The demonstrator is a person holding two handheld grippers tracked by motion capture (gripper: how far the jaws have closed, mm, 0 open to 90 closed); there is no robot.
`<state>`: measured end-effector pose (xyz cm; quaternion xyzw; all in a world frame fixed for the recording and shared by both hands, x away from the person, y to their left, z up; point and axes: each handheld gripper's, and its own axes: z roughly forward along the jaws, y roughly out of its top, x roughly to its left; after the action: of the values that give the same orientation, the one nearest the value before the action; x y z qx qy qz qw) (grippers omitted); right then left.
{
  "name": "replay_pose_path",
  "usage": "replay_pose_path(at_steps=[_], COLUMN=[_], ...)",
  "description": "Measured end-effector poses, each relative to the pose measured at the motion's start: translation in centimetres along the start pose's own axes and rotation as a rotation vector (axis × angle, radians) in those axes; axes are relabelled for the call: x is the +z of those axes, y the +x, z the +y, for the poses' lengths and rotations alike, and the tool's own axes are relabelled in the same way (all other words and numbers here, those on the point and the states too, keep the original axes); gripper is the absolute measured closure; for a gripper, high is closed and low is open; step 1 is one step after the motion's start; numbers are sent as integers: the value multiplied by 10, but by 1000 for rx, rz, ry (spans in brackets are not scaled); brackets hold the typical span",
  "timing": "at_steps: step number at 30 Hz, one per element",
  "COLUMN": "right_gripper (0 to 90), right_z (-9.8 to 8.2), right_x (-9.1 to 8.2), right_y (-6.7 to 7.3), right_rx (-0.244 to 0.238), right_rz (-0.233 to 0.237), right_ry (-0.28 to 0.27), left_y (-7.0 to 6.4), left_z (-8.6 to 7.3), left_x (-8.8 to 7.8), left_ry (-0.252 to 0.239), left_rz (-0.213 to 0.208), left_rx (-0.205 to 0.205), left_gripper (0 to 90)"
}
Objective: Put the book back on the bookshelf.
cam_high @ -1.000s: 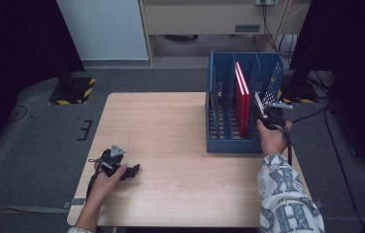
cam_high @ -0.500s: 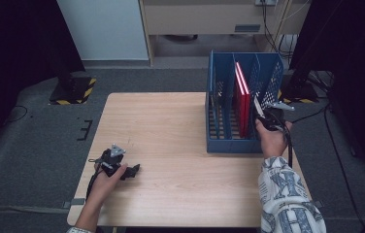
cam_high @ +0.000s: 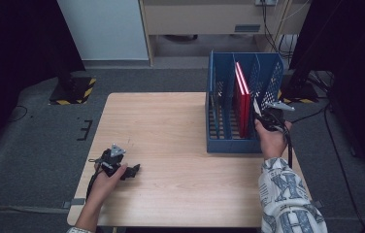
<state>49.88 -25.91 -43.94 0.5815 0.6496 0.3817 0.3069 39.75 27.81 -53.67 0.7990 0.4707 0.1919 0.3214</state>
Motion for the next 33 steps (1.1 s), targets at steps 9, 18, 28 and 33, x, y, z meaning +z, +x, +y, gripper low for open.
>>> replay_pose_path(at_steps=[9,18,28,33], right_gripper=[671,615,502,416], right_z=[0,0,-1,-1], right_x=[-1,-2,-4,-5], right_y=[-1,-2,-4,-4], right_rx=[3,25,40,49], right_rz=[10,26,36,49], right_ry=[-3,-13,-11,-13], left_y=[0,0,0,0], left_z=[0,0,0,0], left_x=[0,0,0,0], left_ry=[0,0,0,0], left_rz=[0,0,0,0], left_rx=[0,0,0,0], left_gripper=[0,0,0,0])
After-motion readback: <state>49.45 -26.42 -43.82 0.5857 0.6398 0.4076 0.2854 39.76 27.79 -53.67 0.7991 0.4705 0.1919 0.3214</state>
